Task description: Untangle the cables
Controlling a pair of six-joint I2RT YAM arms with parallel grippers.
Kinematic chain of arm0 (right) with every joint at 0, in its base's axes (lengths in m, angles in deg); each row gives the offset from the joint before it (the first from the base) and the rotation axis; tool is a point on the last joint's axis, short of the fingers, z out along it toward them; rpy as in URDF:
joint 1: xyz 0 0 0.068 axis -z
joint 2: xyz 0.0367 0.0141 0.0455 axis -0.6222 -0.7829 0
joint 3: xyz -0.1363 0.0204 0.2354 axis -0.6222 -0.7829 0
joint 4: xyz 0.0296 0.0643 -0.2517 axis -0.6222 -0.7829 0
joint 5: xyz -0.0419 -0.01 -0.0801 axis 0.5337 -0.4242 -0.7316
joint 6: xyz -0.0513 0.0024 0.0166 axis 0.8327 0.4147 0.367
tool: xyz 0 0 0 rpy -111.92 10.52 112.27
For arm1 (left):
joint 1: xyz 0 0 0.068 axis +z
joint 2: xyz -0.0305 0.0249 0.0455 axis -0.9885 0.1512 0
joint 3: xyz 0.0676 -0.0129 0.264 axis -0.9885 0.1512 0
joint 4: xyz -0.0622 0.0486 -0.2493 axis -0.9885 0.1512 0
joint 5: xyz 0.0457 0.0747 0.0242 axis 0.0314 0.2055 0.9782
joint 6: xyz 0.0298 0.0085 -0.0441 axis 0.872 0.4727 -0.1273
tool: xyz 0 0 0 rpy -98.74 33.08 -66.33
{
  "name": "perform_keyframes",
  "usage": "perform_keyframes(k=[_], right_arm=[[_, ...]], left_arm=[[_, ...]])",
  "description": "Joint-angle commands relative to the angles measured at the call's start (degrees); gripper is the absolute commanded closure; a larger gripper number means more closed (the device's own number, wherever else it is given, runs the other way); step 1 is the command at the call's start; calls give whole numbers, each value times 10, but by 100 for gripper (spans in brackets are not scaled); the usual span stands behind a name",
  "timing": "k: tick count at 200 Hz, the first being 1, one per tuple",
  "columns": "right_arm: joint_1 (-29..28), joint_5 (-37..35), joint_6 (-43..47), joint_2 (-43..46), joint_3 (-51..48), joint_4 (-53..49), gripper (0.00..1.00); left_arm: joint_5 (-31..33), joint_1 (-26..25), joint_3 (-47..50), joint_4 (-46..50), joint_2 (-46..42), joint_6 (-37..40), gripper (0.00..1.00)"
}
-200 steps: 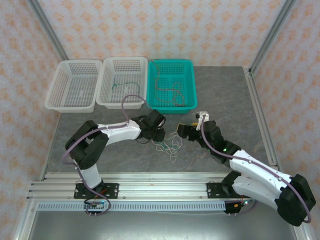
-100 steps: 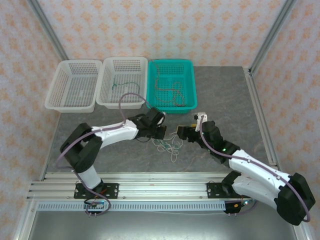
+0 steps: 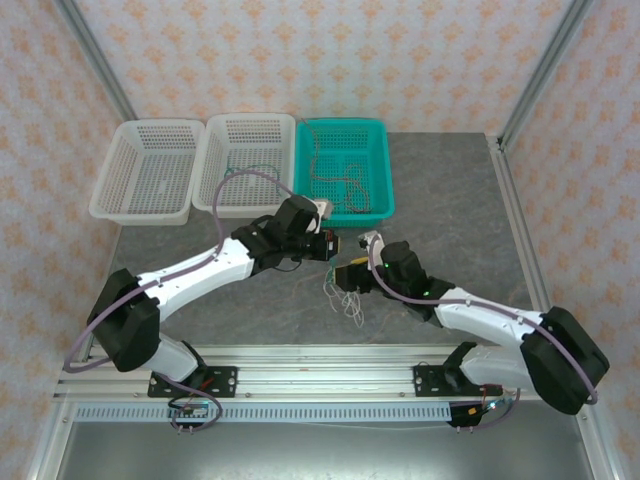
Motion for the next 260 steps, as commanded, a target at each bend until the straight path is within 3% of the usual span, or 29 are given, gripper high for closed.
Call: perform_keyframes(k=[1, 43, 56, 105, 143, 156, 173, 182, 212, 233, 260], right_arm=[[-3, 17, 17, -30, 20, 54, 41], [-3, 82, 0, -36, 25, 99, 21], [-3, 68, -1, -13, 20, 94, 21], [-3, 64, 38, 105, -21, 107, 38], [-4, 105, 44, 106, -28, 133, 44], [-5, 122, 32, 90, -25, 135, 41], [-12, 124, 25, 68, -24, 135, 29], [-20, 119, 22, 56, -24, 146, 27], [-26, 121, 0, 4, -12, 179, 45], [-26, 155, -12, -33, 3, 178, 52], [-26, 134, -14, -55, -3, 173, 74]], left_arm=[[-24, -1, 0, -29, -34, -30, 100], [7, -1, -10, 0, -38, -12, 100], [16, -1, -10, 8, -37, -7, 100], [30, 0, -11, 21, -40, 1, 100], [30, -1, -13, 18, -45, -4, 100], [31, 0, -14, 20, -48, -4, 100], [29, -1, -13, 18, -54, -9, 100], [30, 0, -12, 17, -57, -11, 100], [35, -1, -20, 22, -58, -10, 100], [50, 2, -34, 46, -61, 0, 100], [48, 25, -44, 51, -79, -3, 100]])
